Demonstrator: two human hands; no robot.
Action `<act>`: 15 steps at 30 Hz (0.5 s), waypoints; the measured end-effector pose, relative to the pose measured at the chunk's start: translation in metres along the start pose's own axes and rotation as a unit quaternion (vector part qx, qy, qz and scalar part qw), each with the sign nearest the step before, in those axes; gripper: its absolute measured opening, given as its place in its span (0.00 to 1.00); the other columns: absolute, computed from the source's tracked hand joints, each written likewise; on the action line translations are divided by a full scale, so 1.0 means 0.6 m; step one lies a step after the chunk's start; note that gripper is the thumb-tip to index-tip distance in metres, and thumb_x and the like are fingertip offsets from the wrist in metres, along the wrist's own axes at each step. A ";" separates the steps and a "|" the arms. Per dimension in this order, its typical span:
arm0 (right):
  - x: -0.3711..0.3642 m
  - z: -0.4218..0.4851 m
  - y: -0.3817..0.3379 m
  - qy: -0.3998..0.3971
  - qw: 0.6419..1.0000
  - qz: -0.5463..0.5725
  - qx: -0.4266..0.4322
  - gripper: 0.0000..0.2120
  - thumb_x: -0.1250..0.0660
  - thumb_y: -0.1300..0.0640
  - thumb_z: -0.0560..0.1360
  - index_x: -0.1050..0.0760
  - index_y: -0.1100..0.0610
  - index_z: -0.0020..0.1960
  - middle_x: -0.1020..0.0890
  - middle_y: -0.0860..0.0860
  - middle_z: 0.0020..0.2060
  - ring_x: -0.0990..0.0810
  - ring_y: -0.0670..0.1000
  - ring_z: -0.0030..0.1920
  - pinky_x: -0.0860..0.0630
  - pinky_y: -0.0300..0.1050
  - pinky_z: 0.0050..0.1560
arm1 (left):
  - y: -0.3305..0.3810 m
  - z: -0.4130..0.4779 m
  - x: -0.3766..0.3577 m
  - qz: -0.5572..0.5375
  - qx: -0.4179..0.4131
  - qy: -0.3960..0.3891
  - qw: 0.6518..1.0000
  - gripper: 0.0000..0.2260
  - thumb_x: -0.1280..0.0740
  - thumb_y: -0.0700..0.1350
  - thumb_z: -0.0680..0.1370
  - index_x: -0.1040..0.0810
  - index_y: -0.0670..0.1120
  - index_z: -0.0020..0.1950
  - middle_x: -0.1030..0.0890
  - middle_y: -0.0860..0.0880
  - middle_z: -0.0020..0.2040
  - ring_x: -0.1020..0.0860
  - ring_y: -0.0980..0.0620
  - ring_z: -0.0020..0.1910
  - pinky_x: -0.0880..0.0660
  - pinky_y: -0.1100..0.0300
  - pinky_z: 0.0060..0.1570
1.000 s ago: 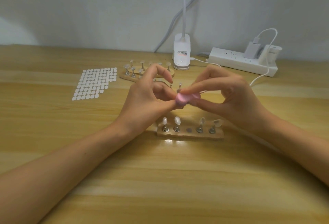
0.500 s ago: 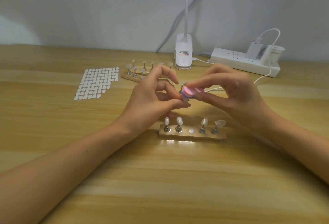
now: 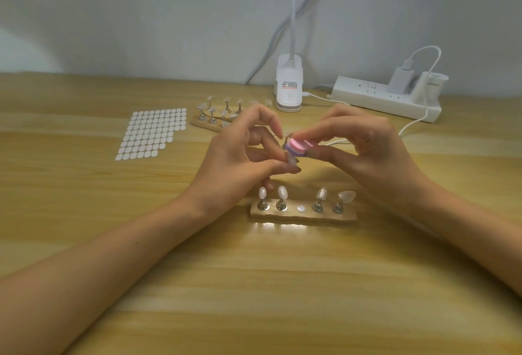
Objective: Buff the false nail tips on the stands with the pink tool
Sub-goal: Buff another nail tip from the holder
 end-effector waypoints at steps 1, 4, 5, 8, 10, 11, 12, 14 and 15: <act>-0.003 0.000 -0.004 -0.007 1.000 -0.007 0.014 0.11 0.28 0.55 0.74 0.17 0.54 0.55 0.19 0.54 0.45 0.18 0.53 0.47 0.21 0.53 0.50 | 0.000 0.000 -0.001 0.001 -0.002 0.000 1.000 0.17 0.24 0.32 0.72 0.29 0.46 0.51 0.16 0.46 0.37 0.13 0.46 0.40 0.25 0.65 0.28; -0.003 -0.001 -0.009 -0.009 0.999 -0.023 0.032 0.10 0.28 0.56 0.74 0.18 0.53 0.56 0.19 0.54 0.45 0.19 0.51 0.47 0.21 0.50 0.50 | -0.002 0.000 0.000 -0.002 0.001 -0.001 1.000 0.18 0.24 0.32 0.72 0.29 0.46 0.52 0.17 0.48 0.36 0.13 0.45 0.40 0.25 0.65 0.27; 0.000 0.000 -0.007 -0.001 0.999 -0.022 0.025 0.10 0.28 0.56 0.74 0.18 0.53 0.56 0.19 0.54 0.45 0.19 0.51 0.47 0.21 0.50 0.50 | -0.002 0.001 0.001 -0.001 0.002 0.002 1.000 0.18 0.24 0.32 0.72 0.29 0.46 0.52 0.17 0.49 0.35 0.13 0.45 0.40 0.26 0.65 0.27; -0.008 -0.002 -0.016 -0.015 0.998 -0.032 0.052 0.10 0.28 0.55 0.74 0.17 0.55 0.55 0.19 0.54 0.45 0.19 0.51 0.47 0.21 0.51 0.49 | -0.002 0.001 0.002 -0.003 0.004 0.003 1.000 0.19 0.24 0.34 0.72 0.29 0.46 0.53 0.18 0.50 0.35 0.14 0.48 0.37 0.25 0.63 0.27; -0.009 -0.002 -0.018 -0.018 0.997 -0.040 0.061 0.11 0.28 0.55 0.74 0.17 0.56 0.55 0.19 0.54 0.45 0.19 0.51 0.47 0.21 0.51 0.49 | -0.002 0.001 0.001 -0.001 0.006 0.001 1.000 0.19 0.23 0.35 0.72 0.29 0.46 0.54 0.18 0.49 0.35 0.14 0.50 0.36 0.25 0.62 0.27; -0.003 -0.002 -0.013 -0.005 0.998 -0.039 0.048 0.11 0.28 0.56 0.74 0.17 0.56 0.55 0.19 0.54 0.45 0.19 0.51 0.46 0.21 0.52 0.49 | -0.002 0.002 0.002 0.001 0.008 0.004 1.000 0.19 0.23 0.35 0.71 0.29 0.46 0.55 0.17 0.49 0.35 0.14 0.49 0.36 0.24 0.62 0.27; 0.003 -0.002 -0.010 0.007 0.999 -0.037 0.036 0.11 0.28 0.56 0.74 0.17 0.56 0.56 0.19 0.55 0.45 0.19 0.51 0.46 0.21 0.53 0.49 | -0.001 0.002 0.003 0.002 0.010 0.008 1.000 0.20 0.23 0.35 0.71 0.29 0.45 0.55 0.17 0.48 0.35 0.14 0.48 0.37 0.24 0.62 0.27; -0.002 -0.003 -0.015 0.000 0.998 -0.041 0.051 0.11 0.27 0.57 0.74 0.17 0.56 0.55 0.19 0.55 0.44 0.19 0.52 0.46 0.21 0.52 0.48 | -0.002 0.002 0.003 -0.005 0.013 0.008 1.000 0.20 0.23 0.35 0.71 0.29 0.45 0.56 0.18 0.48 0.34 0.14 0.47 0.36 0.25 0.62 0.27; -0.009 -0.004 -0.023 -0.016 0.996 -0.046 0.072 0.10 0.27 0.58 0.74 0.17 0.57 0.55 0.19 0.55 0.44 0.19 0.53 0.46 0.21 0.51 0.48 | -0.003 0.001 0.002 -0.012 0.016 0.006 1.000 0.20 0.22 0.36 0.71 0.29 0.46 0.56 0.19 0.49 0.34 0.15 0.48 0.35 0.25 0.62 0.27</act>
Point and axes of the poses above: each hand's wrist, its own z-axis towards the middle knuckle, its own x-axis out of the back of the hand, y = z × x, the point moved 8 cm from there along z, towards the middle knuckle
